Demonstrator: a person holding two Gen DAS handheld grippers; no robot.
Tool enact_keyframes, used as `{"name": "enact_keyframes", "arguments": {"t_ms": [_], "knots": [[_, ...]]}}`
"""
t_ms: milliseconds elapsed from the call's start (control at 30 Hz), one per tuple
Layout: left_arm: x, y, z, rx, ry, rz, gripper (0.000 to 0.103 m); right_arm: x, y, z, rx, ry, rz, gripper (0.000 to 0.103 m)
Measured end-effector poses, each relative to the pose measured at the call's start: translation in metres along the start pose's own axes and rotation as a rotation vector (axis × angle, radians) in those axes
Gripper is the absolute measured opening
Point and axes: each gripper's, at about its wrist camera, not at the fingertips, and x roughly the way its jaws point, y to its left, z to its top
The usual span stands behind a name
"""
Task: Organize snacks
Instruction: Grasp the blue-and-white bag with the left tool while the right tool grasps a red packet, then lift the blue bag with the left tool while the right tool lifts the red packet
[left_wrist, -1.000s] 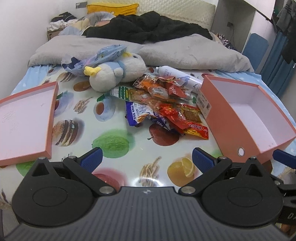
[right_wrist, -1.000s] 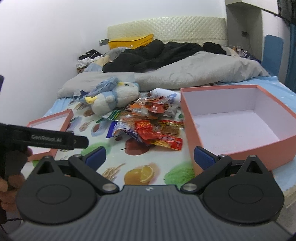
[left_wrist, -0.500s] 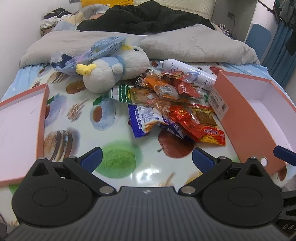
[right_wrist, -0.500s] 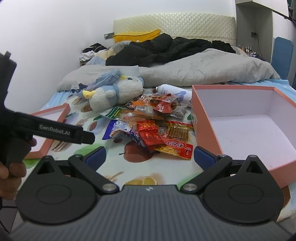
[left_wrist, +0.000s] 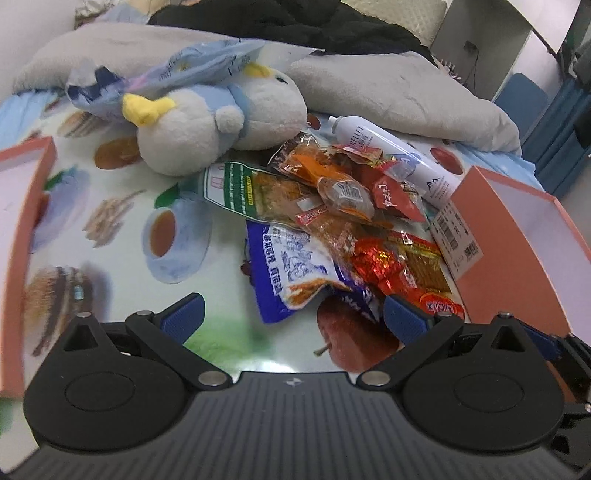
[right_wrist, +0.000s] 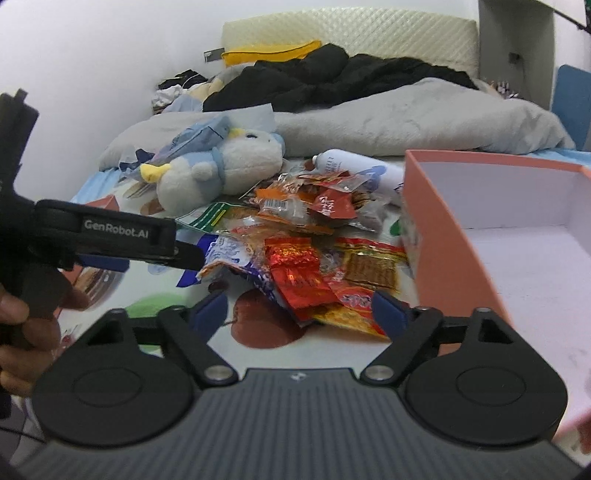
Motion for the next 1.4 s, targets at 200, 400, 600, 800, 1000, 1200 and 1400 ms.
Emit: {"name": "enact_keyframes", "arguments": {"t_ms": [200, 400, 600, 800, 1000, 1200, 1400], "knots": [[0.031, 0.006, 0.009, -0.018, 0.005, -0.051, 0.103, 0.039, -0.01, 0.011, -0.003, 0.008, 0.013, 0.074], [0.055, 0.008, 0.019, -0.044, 0.02, -0.111, 0.103, 0.071, -0.02, 0.019, -0.016, 0.015, 0.046, 0.074], [0.074, 0.009, 0.02, -0.051, 0.056, -0.13, 0.09, 0.095, -0.015, 0.017, -0.057, 0.046, 0.106, 0.064], [0.084, 0.017, 0.017, -0.082, 0.076, -0.143, 0.076, 0.107, -0.016, 0.013, -0.047, 0.051, 0.125, 0.058], [0.085, 0.019, 0.017, -0.097, 0.083, -0.167, 0.063, 0.109, -0.017, 0.013, -0.048, 0.055, 0.135, 0.055], [0.076, 0.017, 0.014, -0.102, 0.072, -0.173, 0.049, 0.098, -0.016, 0.012, -0.062, 0.061, 0.129, 0.055], [0.057, 0.014, 0.007, -0.091, 0.064, -0.163, 0.037, 0.077, -0.012, 0.009, -0.059, 0.058, 0.113, 0.055]]}}
